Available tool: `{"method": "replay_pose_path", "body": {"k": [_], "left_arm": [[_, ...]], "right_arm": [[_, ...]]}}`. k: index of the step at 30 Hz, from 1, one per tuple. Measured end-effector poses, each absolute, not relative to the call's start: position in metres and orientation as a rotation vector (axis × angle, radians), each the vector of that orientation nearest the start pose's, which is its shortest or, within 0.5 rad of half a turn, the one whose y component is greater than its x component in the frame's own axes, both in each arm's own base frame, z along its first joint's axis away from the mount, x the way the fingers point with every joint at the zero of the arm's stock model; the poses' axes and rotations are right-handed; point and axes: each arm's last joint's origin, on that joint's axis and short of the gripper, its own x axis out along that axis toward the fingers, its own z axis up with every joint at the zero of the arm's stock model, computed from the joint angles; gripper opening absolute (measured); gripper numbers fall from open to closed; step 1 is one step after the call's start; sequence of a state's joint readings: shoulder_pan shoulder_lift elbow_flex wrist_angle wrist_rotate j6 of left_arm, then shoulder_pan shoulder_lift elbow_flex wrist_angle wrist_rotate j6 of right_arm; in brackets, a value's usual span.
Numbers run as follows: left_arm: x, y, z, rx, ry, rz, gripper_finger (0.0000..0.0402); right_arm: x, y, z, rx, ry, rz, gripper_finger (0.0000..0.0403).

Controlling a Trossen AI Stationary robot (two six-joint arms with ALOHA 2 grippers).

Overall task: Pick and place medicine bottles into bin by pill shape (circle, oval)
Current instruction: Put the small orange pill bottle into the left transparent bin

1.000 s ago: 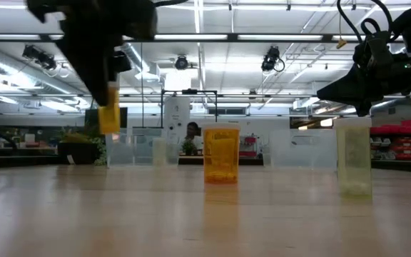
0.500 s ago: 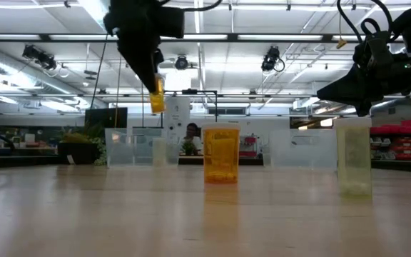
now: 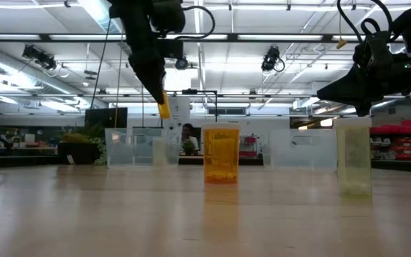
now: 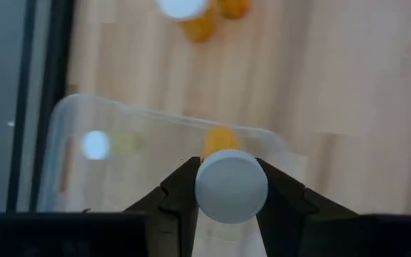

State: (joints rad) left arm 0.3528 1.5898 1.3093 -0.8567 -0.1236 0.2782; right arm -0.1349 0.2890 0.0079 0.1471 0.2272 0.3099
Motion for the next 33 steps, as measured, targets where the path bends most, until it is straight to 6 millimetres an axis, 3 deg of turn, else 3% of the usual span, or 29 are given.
{"method": "replay_pose_path", "body": {"k": [8,15,24,33], "left_arm": [[0.284,0.158,0.267,0.119,1.178,0.340,0.0128],[0.284,0.188,0.236,0.050,1.267,0.359,0.0121],[0.276,0.215,0.204,-0.053,1.371,0.387,0.0130],[0.263,0.234,0.195,-0.157,1.383,0.444,0.0127]], "right_arm": [[0.112,-0.022,0.156,0.300,0.078,-0.380,0.0039],[0.112,-0.022,0.156,0.300,0.078,-0.380,0.0039],[0.112,-0.022,0.156,0.300,0.078,-0.380,0.0039],[0.112,-0.022,0.156,0.300,0.079,-0.380,0.0039]]}}
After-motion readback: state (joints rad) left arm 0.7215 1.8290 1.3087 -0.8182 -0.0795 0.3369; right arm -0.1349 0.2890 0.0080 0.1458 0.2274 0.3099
